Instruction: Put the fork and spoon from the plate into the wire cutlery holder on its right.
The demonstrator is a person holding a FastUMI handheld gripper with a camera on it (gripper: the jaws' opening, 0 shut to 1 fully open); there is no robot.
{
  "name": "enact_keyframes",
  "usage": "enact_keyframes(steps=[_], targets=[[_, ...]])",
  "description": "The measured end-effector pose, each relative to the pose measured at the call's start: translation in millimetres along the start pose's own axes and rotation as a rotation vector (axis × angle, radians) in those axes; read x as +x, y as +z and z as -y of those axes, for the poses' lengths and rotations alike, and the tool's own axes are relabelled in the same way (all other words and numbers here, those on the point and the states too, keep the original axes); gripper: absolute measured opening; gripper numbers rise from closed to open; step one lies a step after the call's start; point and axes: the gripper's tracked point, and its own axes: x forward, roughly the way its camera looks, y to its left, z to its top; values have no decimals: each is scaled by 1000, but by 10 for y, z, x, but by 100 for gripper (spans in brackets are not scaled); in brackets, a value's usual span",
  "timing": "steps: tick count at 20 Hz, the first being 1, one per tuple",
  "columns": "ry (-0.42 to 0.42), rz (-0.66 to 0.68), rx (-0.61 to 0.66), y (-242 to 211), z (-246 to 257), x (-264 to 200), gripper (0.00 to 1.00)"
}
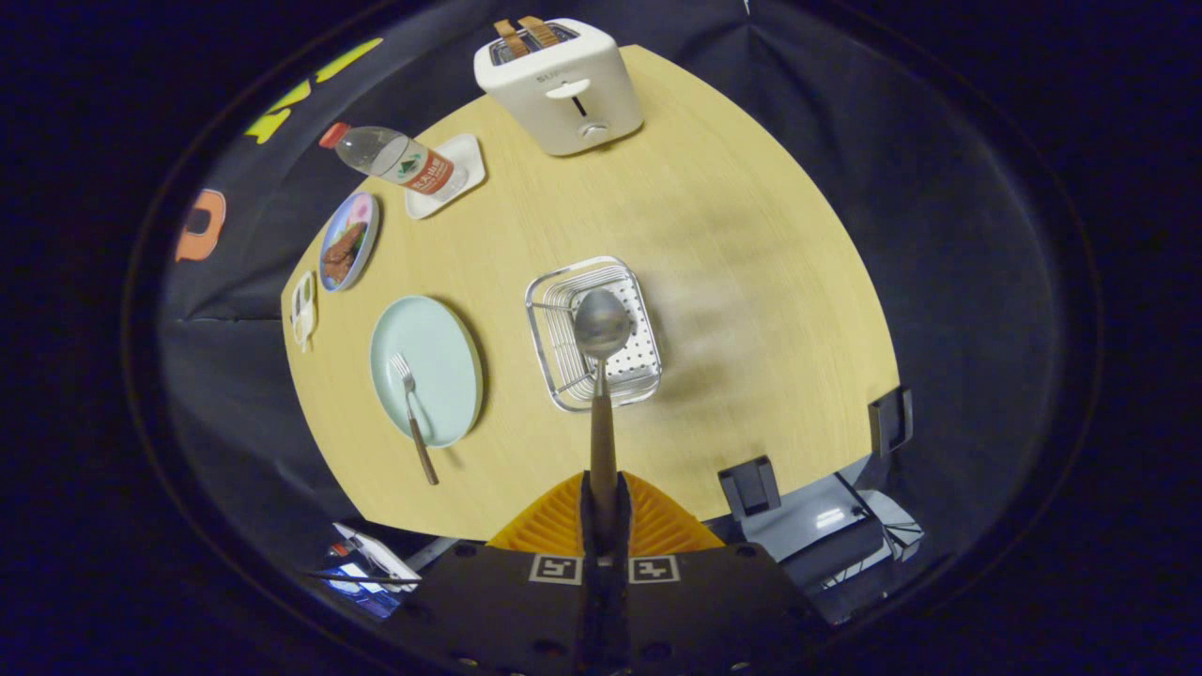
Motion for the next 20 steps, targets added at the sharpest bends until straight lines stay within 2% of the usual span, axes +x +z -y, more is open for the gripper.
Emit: enact_keyframes(steps=[4, 6, 7, 8, 12, 13, 14, 17, 20], targets=[[14, 11, 15, 79, -42, 25, 8], [13, 38, -17, 93, -71, -11, 17], [10, 67, -44, 126, -105, -46, 24], [5, 98, -72, 161, -136, -86, 38], [4, 232, -170, 259, -397, -286, 76], [6, 267, -195, 270, -481, -337, 80], [9, 300, -224, 265, -594, -374, 84], [11, 354, -308, 161, -963, -368, 84], [23, 326, -356, -120, -1353, -127, 87]])
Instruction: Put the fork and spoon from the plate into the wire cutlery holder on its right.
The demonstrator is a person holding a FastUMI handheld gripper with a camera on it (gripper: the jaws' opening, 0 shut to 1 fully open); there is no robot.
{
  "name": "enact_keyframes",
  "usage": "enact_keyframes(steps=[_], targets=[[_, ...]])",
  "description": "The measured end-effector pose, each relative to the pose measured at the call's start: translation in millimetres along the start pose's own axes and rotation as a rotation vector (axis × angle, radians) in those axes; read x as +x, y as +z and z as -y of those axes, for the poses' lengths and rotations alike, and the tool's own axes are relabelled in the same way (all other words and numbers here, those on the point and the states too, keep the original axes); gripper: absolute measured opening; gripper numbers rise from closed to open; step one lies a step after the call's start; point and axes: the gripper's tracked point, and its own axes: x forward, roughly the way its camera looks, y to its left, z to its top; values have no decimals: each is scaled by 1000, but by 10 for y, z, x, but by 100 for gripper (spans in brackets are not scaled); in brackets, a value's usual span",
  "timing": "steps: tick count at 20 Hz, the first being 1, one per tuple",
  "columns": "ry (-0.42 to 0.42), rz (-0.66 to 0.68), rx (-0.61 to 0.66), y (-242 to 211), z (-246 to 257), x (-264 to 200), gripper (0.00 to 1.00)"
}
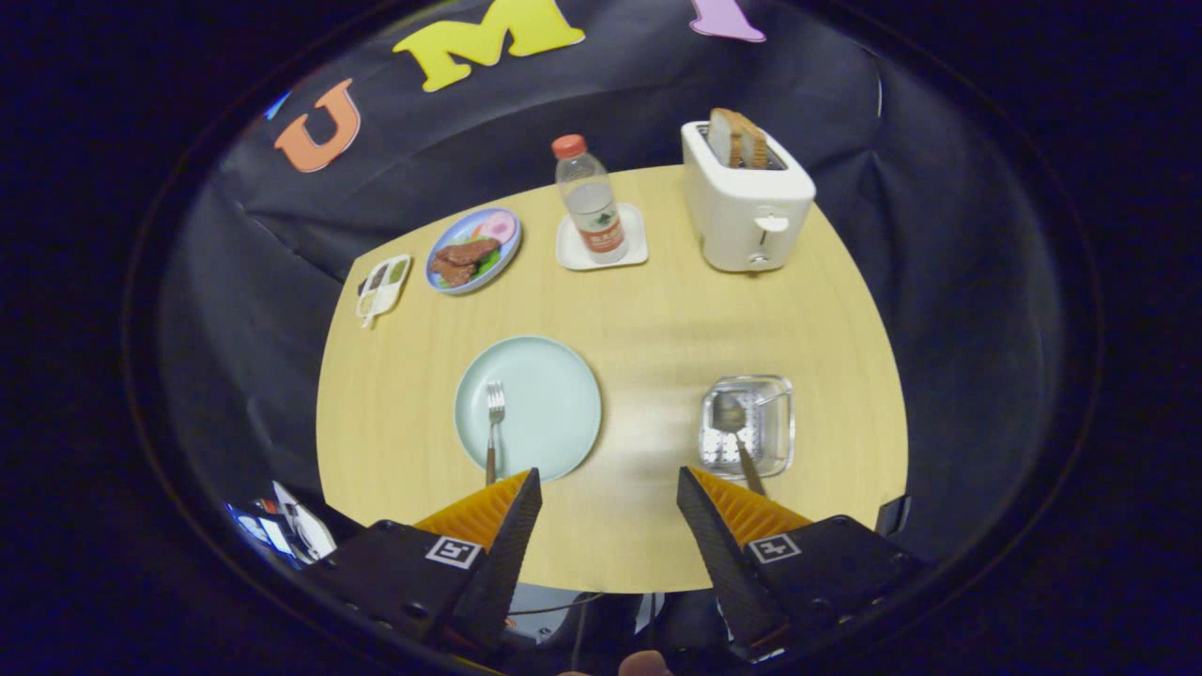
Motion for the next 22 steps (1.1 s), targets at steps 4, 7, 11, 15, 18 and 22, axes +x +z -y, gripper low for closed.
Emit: enact_keyframes(steps=[4, 7, 11, 15, 18, 22], targets=[[24, -117, -53, -505, -616, 441, 87], [19, -177, -95, -809, -940, 760, 87], [-2, -208, -81, -966, -1178, 1074, 87], [-46, -244, -70, -1032, -1244, 1345, 87], [-88, -250, -103, -1056, -1224, 1511, 75], [-112, -287, -87, -1090, -1205, 1679, 55]])
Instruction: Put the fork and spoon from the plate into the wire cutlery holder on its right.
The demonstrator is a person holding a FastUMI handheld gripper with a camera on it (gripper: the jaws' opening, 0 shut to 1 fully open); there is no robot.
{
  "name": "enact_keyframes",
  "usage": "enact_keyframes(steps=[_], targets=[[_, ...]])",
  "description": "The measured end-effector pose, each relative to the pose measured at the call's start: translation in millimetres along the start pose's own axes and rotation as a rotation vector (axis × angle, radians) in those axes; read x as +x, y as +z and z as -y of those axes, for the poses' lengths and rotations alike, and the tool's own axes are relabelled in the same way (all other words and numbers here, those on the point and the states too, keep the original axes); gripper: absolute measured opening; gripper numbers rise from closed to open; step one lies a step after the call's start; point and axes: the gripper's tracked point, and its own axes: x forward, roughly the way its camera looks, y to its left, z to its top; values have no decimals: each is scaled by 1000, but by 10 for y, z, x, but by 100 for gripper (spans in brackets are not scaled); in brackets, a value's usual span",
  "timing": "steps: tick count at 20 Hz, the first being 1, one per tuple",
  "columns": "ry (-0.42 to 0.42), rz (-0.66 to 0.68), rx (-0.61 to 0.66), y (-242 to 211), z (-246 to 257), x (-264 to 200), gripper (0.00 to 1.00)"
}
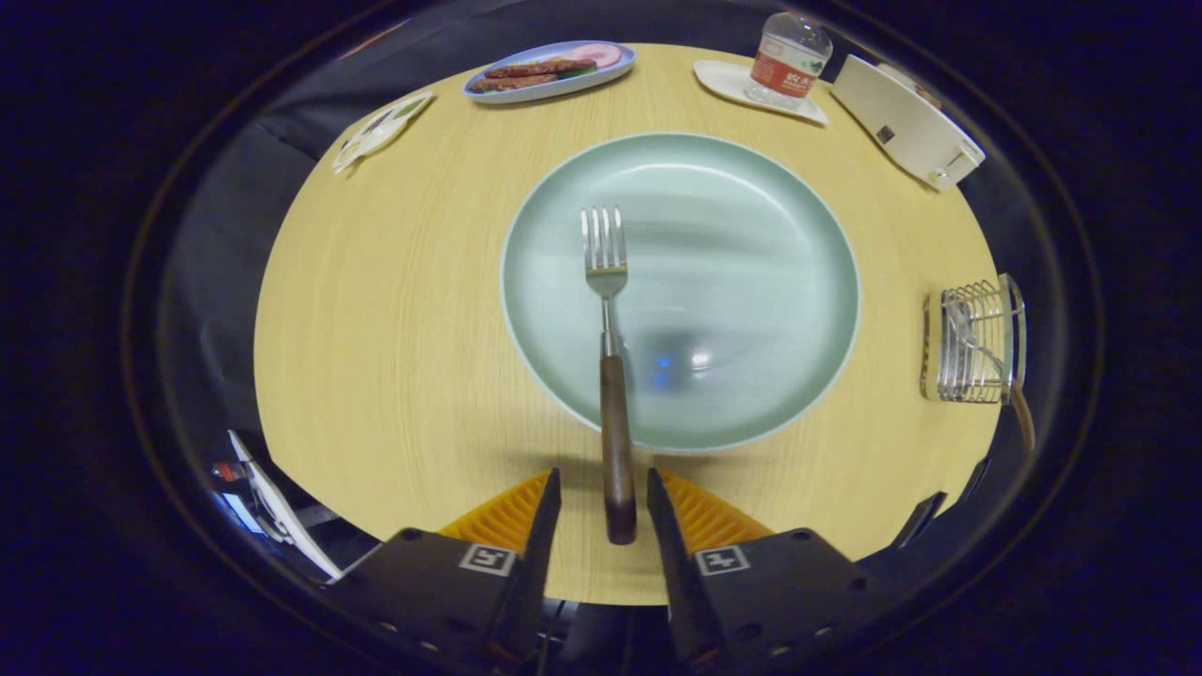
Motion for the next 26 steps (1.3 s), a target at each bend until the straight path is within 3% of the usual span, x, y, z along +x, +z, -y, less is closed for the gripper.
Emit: enact_keyframes(steps=[2, 3, 4, 5, 6, 12, 17, 21, 26], targets=[[-12, -18, 21, 6, 33, 45, 28], [-8, -25, 24, 23, 30, 16, 26], [-7, -23, 27, 18, 31, -28, 9], [0, -20, 19, 12, 24, 7, 9], [10, -17, 21, 23, 28, -20, 1], [77, -4, 42, 35, 66, -327, 1], [127, 21, 50, 0, 359, -910, 1], [101, 99, 56, 38, 977, -1482, 1], [82, 110, 164, -41, 1913, -1951, 1]])
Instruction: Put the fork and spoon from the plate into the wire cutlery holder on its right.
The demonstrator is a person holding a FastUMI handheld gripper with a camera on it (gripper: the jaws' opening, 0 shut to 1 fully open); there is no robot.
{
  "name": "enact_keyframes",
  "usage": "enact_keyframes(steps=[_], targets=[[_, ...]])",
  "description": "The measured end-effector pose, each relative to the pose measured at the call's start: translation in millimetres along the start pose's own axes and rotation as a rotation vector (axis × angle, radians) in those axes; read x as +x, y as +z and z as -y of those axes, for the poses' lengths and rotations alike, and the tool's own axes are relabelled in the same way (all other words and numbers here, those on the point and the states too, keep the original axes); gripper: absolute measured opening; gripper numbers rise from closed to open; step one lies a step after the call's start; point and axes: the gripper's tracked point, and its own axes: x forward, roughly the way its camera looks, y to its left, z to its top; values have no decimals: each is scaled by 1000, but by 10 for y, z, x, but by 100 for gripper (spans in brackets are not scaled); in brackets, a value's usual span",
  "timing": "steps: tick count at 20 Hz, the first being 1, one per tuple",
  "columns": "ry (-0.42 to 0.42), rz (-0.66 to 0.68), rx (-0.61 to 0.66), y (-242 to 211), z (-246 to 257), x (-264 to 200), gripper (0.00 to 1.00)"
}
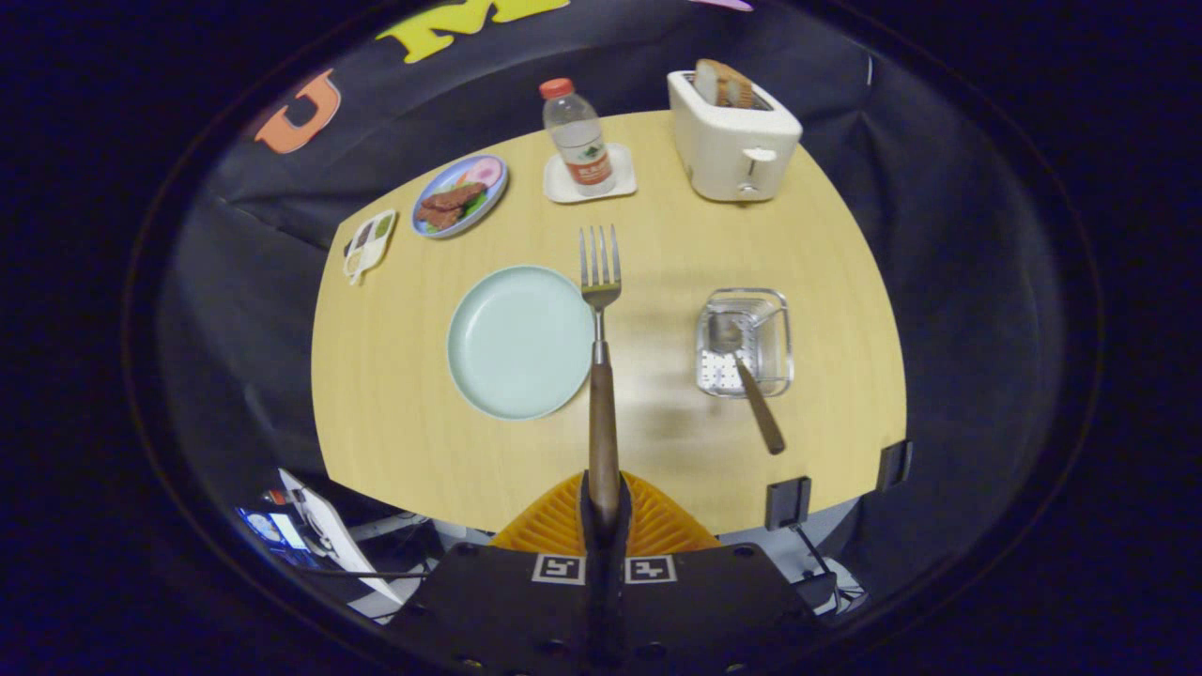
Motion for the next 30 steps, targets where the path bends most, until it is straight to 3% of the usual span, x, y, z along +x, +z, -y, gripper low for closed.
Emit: enact_keyframes(steps=[3, 8, 15, 18, 30], targets=[[-35, -6, 18, 18, 428, -96, 1], [-19, -108, 66, -76, 721, 35, 1], [4, -220, 97, -97, 798, 191, 1], [-5, -231, 87, -23, 804, 203, 5], [23, -269, 132, -69, 772, 176, 5]])
